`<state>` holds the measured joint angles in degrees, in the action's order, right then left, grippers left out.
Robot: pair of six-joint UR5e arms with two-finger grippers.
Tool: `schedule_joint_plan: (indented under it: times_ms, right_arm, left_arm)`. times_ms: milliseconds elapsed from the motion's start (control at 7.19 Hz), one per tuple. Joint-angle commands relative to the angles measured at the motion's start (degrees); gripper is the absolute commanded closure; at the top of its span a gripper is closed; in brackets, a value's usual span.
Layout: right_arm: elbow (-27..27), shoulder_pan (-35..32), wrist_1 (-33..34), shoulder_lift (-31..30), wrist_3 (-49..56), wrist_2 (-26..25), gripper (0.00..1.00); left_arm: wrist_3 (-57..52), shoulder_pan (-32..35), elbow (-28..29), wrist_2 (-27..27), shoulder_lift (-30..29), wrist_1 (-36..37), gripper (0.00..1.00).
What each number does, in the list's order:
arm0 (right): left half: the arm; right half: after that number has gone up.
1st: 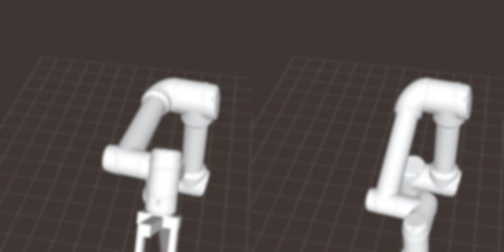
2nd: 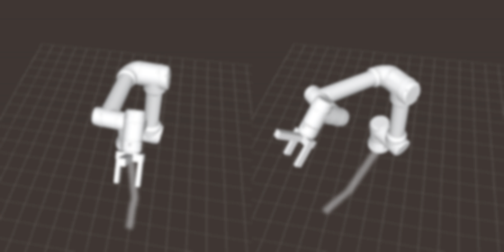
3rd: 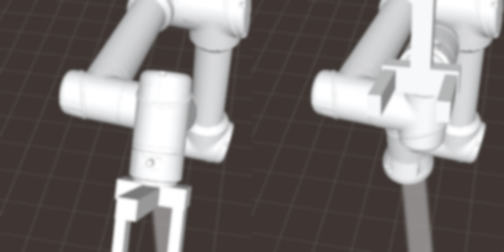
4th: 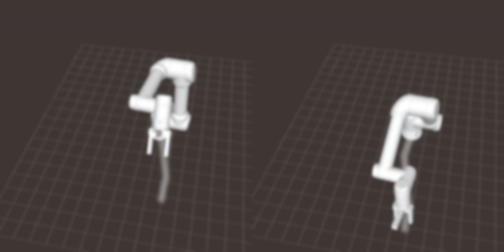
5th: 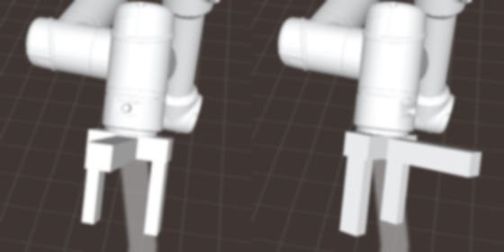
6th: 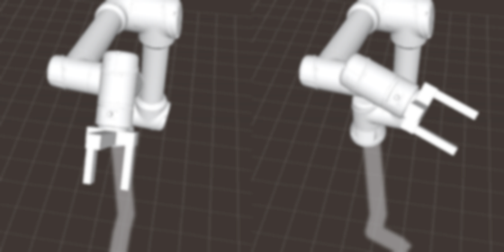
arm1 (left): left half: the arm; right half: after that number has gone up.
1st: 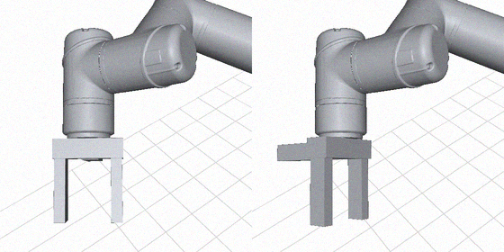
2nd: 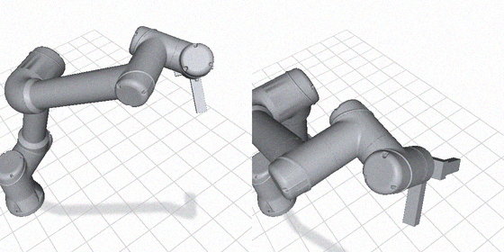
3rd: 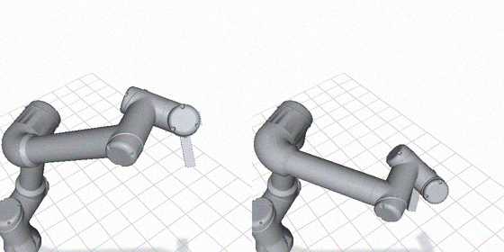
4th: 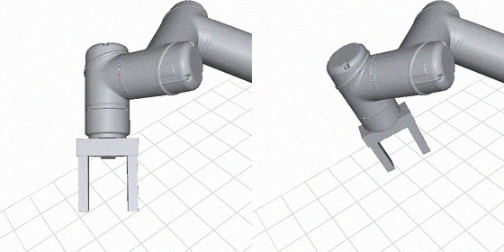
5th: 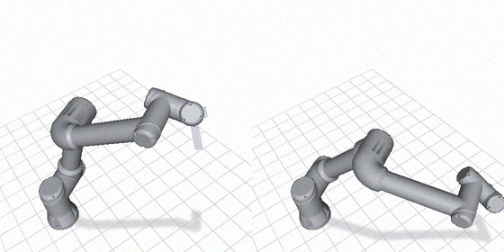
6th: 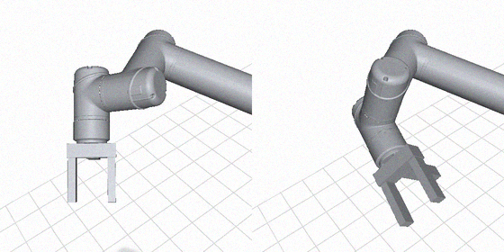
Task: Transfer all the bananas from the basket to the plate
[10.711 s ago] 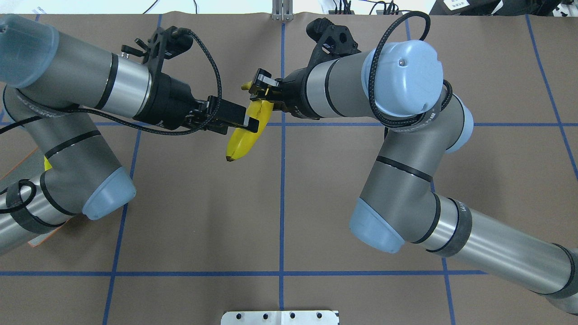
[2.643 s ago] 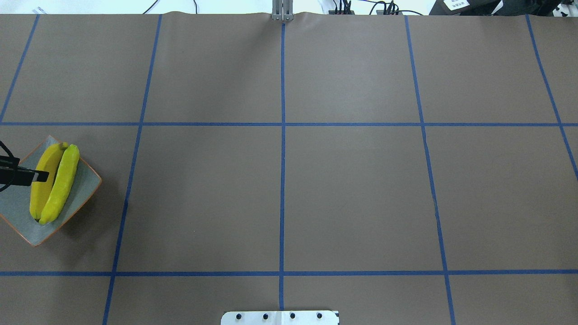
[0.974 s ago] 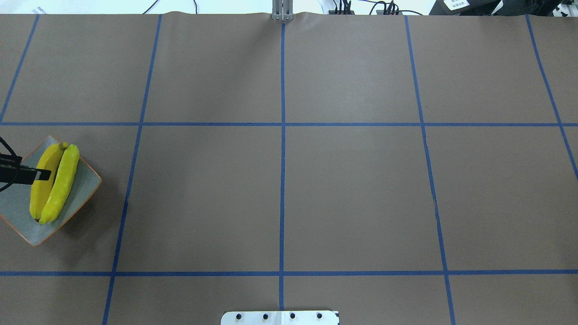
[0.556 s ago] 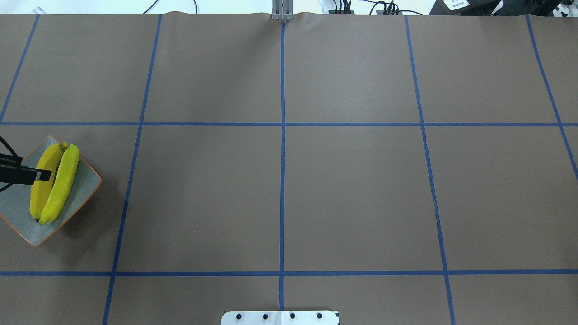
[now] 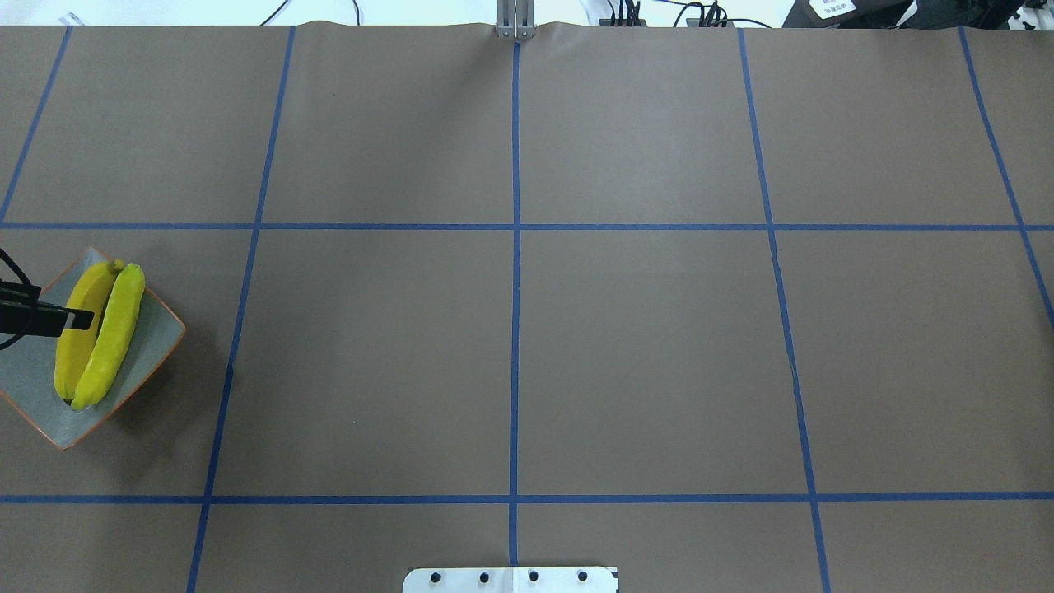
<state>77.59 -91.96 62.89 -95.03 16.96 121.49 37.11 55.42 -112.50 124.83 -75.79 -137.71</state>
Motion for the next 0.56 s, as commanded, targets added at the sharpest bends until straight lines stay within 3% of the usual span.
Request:
schedule_joint_plan:
  times_ms: [0, 417]
  right_arm:
    - [2.3, 1.7, -0.3, 3.0, -8.4, 1.6, 1.00]
    - [11.9, 10.8, -0.5, 4.9, -28.0, 6.9, 1.00]
  left_arm:
    - [0.1, -0.3, 0.1, 0.1, -0.6, 0.0, 0.00]
    - [2.8, -0.4, 0.4, 0.2, -2.5, 0.1, 0.00]
